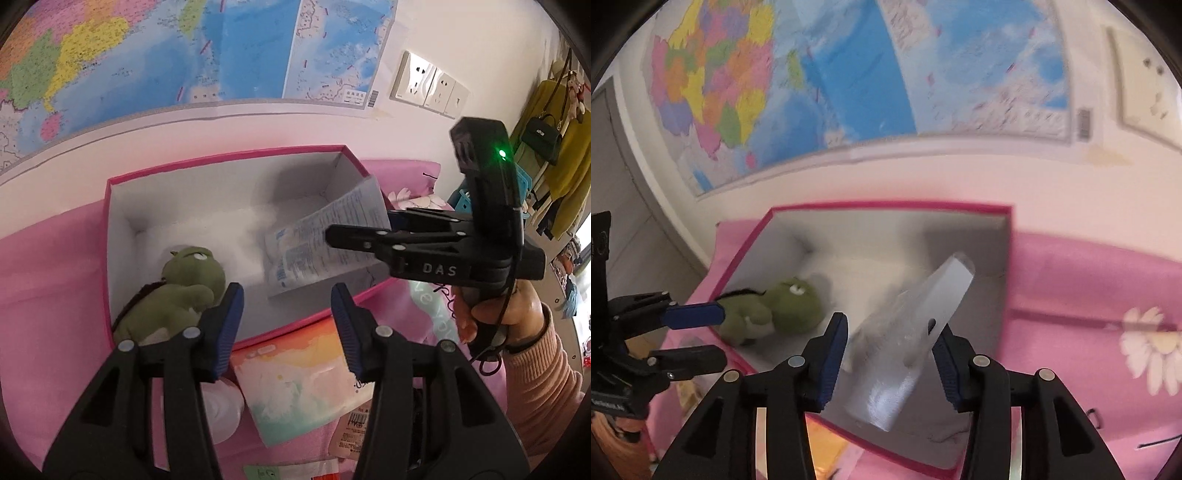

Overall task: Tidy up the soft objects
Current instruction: 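Lower the white packet into the box and open the right gripper, then move the right gripper back to the pile toward the blue gingham scrunchie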

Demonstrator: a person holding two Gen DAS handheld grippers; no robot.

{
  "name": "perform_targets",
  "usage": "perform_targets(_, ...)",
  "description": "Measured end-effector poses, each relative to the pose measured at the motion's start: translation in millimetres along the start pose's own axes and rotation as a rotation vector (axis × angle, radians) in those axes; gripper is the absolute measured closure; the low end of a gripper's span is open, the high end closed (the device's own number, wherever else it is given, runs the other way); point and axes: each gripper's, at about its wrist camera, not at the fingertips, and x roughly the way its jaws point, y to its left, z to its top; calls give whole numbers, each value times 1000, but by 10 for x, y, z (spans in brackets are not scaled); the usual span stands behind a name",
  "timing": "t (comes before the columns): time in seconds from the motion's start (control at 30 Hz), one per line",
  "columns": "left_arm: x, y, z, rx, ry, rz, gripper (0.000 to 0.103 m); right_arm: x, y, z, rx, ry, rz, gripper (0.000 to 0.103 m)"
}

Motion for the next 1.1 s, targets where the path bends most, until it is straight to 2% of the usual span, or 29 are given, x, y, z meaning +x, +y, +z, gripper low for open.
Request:
perform_targets(0.07,-9,-14,-15,4,0,-1,52,63,7,6,15,13,37,56)
perform_targets(0.17,-29,-26,-38,9,-3,1,52,36,-5,48,39,1,8,52)
perform_targets(0.2,-36,-26,-47,11,-5,1,52,19,14,56,24,-2,-20,45)
perform_targets(0.23,-44,-24,-64,13,-8,1,52,-8,53,69,-10,-4,-88,38)
perform_targets(0.27,-41,-21,-71,12,-8,2,52,-34,106,82,-54,-12,-162,36)
perform_targets(0.33,-31,-22,-90,9,-6,0,52,-130,197,92,-130,-50,-243,31)
perform_targets(0.4,-22,-29,-114,6,-4,-6,52,-172,231,113,-171,-72,-328,30)
perform_targets(0.43,-18,-32,-122,6,-2,-8,52,-188,227,121,-181,-77,-340,30)
perform_targets(0.5,-13,-41,-144,7,3,-11,52,-161,201,124,-178,-48,-286,33)
perform_targets(0.53,-19,-43,-156,8,4,-11,52,-105,197,108,-180,-26,-262,37)
perform_targets(0.6,-31,-54,-183,9,5,-12,52,-1,207,60,-197,18,-243,41)
perform_targets(0.67,-52,-53,-204,9,3,-9,52,114,156,45,-152,66,-154,43)
perform_targets(0.7,-68,-49,-221,8,1,-10,52,128,155,39,-137,69,-140,43)
perform_targets(0.83,-128,-36,-264,9,-10,-21,52,-86,140,18,-102,-6,-103,43)
perform_targets(0.93,-136,-39,-271,7,-17,-39,52,-327,66,-20,-83,-58,-117,41)
perform_targets(1.1,-111,-77,-295,4,-17,-58,51,-199,39,-68,-82,67,-112,41)
